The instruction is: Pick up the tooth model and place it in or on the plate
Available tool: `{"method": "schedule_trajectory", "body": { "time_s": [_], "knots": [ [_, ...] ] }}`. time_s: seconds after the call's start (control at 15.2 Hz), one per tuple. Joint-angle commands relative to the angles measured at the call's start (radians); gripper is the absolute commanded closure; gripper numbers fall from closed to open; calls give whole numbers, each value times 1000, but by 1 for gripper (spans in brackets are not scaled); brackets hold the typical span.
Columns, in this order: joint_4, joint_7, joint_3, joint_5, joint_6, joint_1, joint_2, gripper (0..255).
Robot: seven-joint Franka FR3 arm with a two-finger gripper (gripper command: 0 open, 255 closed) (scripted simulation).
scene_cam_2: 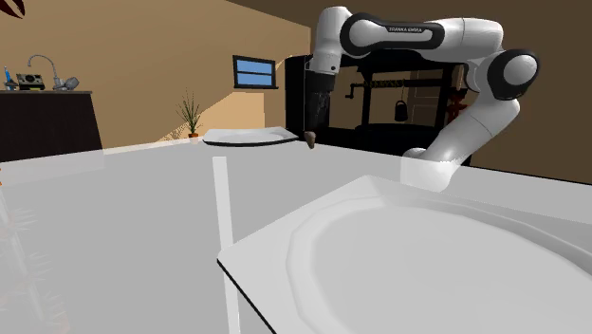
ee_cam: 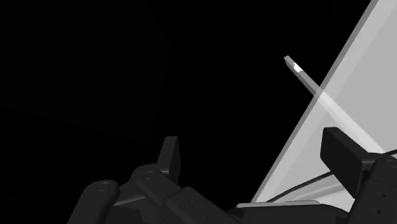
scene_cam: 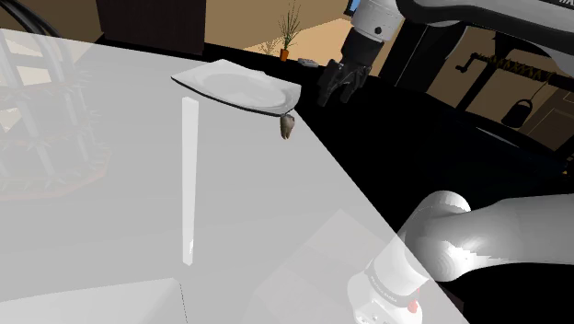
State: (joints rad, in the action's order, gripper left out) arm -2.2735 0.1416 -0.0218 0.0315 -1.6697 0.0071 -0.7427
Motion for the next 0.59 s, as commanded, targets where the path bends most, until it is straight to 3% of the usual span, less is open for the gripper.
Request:
{"method": "schedule_trajectory", "body": {
  "time_s": [0.0,0.53],
  "knots": [
    [0,0,0,0,0,0,0,0],
    [84,180,-134,-138,66,58,82,0]
  ]
}}
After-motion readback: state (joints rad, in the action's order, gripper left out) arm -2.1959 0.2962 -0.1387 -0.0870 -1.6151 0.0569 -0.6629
